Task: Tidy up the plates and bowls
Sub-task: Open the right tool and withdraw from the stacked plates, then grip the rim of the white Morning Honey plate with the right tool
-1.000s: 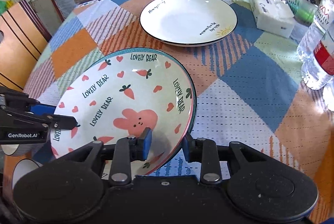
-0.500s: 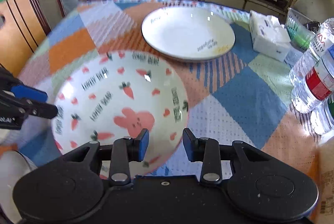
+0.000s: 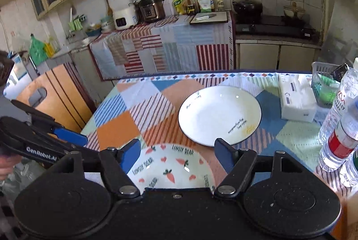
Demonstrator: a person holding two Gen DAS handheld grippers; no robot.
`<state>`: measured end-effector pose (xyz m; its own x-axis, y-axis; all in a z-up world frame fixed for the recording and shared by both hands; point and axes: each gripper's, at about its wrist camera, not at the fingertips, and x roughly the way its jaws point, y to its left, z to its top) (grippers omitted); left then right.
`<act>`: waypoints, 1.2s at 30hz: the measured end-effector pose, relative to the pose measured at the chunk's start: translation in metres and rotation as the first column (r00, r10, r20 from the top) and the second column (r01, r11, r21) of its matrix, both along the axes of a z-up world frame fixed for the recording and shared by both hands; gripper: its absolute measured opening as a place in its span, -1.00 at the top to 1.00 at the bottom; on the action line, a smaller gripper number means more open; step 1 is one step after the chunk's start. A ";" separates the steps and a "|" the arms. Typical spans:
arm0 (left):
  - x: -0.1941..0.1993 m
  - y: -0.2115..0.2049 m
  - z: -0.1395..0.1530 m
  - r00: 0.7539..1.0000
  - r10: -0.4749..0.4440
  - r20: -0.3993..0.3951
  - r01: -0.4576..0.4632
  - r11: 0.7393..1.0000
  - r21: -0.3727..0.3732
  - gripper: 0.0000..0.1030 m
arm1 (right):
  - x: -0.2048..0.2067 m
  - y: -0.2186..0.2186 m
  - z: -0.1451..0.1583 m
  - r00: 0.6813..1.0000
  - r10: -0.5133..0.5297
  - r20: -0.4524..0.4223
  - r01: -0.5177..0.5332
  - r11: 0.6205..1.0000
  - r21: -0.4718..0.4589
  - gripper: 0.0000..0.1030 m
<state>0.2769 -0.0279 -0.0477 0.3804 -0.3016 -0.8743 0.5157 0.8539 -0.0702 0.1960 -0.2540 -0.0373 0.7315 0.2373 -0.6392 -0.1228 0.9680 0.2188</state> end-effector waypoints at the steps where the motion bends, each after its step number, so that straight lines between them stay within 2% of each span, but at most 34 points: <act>1: 0.005 -0.002 0.000 1.000 0.005 0.005 -0.005 1.000 -0.001 -0.04 | 0.006 -0.003 0.000 1.000 -0.010 0.001 0.010 1.000 0.005 -0.78; 4: 0.020 -0.006 -0.001 1.000 0.023 0.015 -0.023 1.000 -0.019 -0.19 | 0.030 -0.017 -0.004 0.999 -0.038 -0.024 0.038 0.999 0.014 -0.79; 6: 0.032 -0.010 -0.003 0.999 0.039 0.024 -0.038 0.999 -0.029 -0.22 | 0.046 -0.028 -0.007 0.997 -0.065 -0.046 0.066 0.997 0.029 -0.79; 12: 0.070 -0.021 -0.019 0.993 0.113 0.016 -0.112 0.990 -0.081 -0.42 | 0.078 -0.066 -0.028 0.975 -0.171 -0.142 0.192 0.971 0.145 -0.78; 18: 0.100 -0.031 -0.050 0.980 0.196 -0.021 -0.197 0.976 -0.096 -0.44 | 0.098 -0.086 -0.065 0.938 -0.236 -0.253 0.291 0.934 0.206 -0.77; 25: 0.124 -0.044 -0.089 0.965 0.237 -0.110 -0.250 0.961 -0.117 -0.43 | 0.121 -0.086 -0.096 0.918 -0.262 -0.298 0.328 0.924 0.198 -0.75; 30: 0.130 -0.048 -0.107 0.959 0.252 -0.126 -0.267 0.956 -0.121 -0.43 | 0.125 -0.085 -0.118 0.901 -0.300 -0.312 0.369 0.909 0.191 -0.64; 36: 0.141 -0.049 -0.123 0.947 0.285 -0.149 -0.304 0.944 -0.126 -0.39 | 0.124 -0.078 -0.132 0.907 -0.297 -0.299 0.362 0.913 0.191 -0.39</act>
<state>0.4174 -0.0767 -0.1707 0.3601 -0.3201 -0.8763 0.2210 0.9418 -0.2532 0.3203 -0.3321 -0.1695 0.6111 0.1789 -0.7711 0.2862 0.8583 0.4259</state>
